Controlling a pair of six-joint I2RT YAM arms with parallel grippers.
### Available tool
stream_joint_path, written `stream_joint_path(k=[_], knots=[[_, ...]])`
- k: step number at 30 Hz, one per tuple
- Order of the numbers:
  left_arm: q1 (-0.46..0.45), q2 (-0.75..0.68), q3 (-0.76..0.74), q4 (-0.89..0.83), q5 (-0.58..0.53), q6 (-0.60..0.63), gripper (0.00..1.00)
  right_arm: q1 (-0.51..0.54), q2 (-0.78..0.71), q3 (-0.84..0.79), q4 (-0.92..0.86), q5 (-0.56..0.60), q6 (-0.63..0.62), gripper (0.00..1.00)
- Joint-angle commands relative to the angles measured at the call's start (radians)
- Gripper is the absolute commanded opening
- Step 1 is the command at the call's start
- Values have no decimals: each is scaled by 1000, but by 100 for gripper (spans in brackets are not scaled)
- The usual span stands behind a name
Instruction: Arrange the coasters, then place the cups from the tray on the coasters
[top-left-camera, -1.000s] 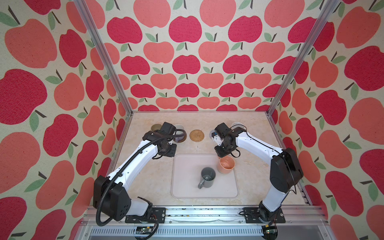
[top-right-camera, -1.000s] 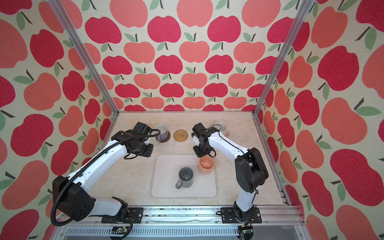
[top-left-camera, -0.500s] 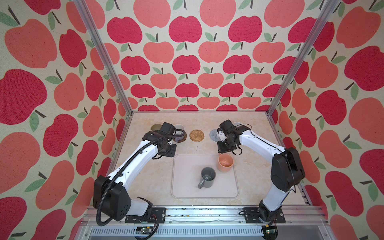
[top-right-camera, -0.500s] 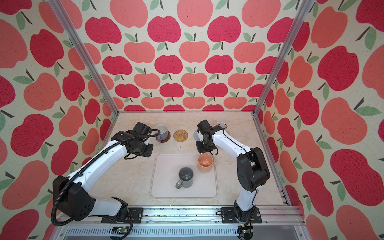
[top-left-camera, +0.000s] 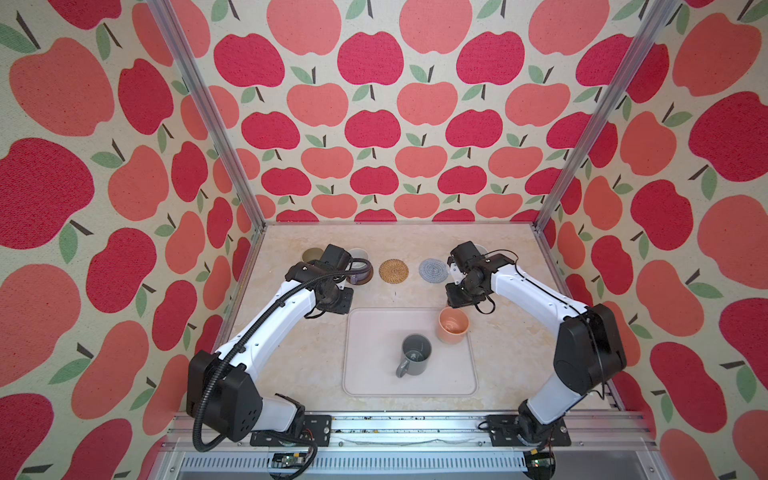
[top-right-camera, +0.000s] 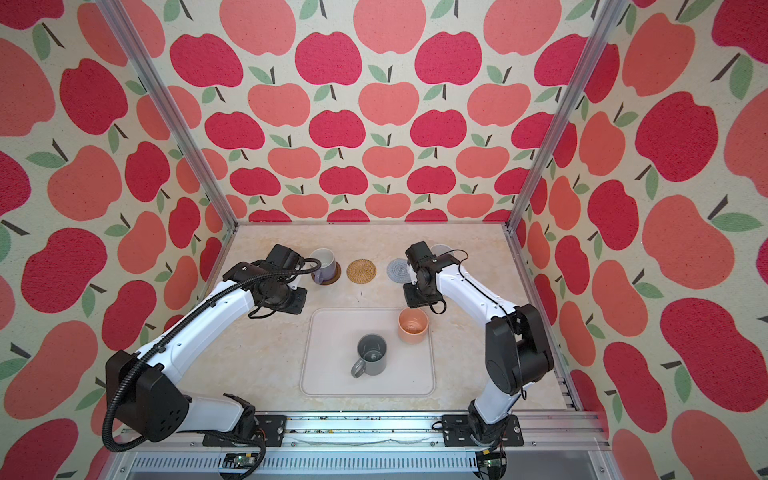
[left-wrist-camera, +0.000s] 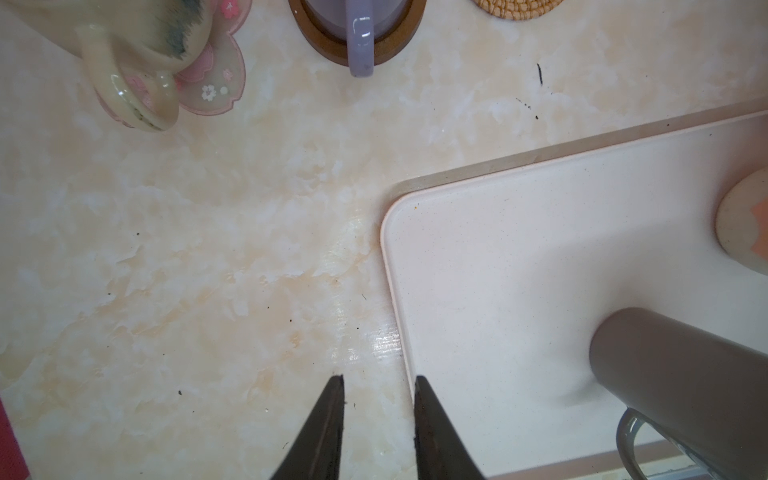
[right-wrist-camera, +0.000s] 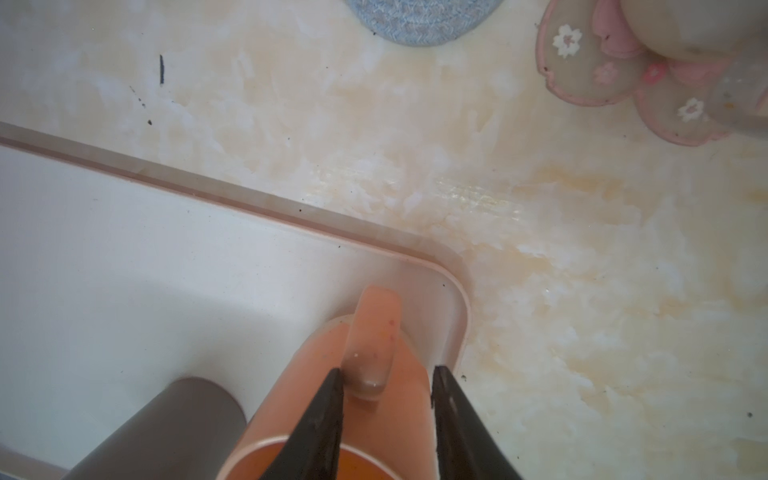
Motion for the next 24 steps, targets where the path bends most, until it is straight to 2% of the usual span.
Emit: stream_joint_path(k=[1,13,24], knots=[[3,25,33,-1,17,1,31,-21,-56,-46,-62,45,15,41],[-21,50,52,-12,4,3,31,-65,-151,-156,-51,90,54,44],[-29,50,52,-9,0,3,31,-67,-189,-254,8,-19,85,41]])
